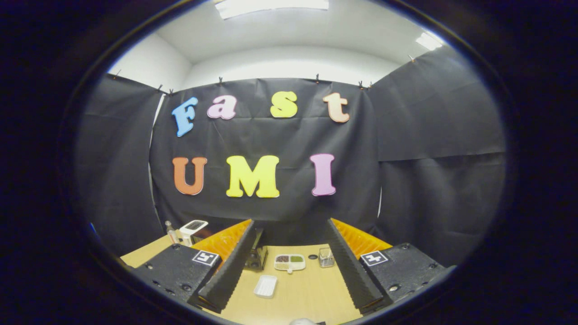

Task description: Open the toaster oven, put the food inside, and close the toaster oven door.

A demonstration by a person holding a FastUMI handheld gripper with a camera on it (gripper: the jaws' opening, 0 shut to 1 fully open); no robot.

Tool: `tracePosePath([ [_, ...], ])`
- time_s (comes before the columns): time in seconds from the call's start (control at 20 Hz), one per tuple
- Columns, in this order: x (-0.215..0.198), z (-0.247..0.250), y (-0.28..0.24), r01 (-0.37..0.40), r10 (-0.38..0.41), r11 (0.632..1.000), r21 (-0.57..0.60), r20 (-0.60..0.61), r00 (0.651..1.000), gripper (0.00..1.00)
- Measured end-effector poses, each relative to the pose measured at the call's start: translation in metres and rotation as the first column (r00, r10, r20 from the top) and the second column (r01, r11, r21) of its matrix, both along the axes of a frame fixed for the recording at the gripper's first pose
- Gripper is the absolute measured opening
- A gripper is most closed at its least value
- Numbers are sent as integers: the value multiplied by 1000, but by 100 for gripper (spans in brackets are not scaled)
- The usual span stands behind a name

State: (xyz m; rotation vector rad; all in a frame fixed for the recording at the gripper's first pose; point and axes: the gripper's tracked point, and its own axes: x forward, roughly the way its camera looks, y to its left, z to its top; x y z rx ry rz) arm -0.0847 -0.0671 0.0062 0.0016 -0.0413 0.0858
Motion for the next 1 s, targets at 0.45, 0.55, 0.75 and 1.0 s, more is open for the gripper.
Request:
tracePosePath([
  [0.45, 4, 1, -4, 19, -18, 1000, 9, -9, 1000, 99],
  [0.55, 6, 1, -6, 21, -21, 1000, 3, -12, 1000, 99],
  [0.75, 10, 3, -7, 18, -18, 1000, 3, -11, 1000, 99],
  [1.0, 15, -1, -8, 12, -12, 1000, 10, -23, 1000, 99],
])
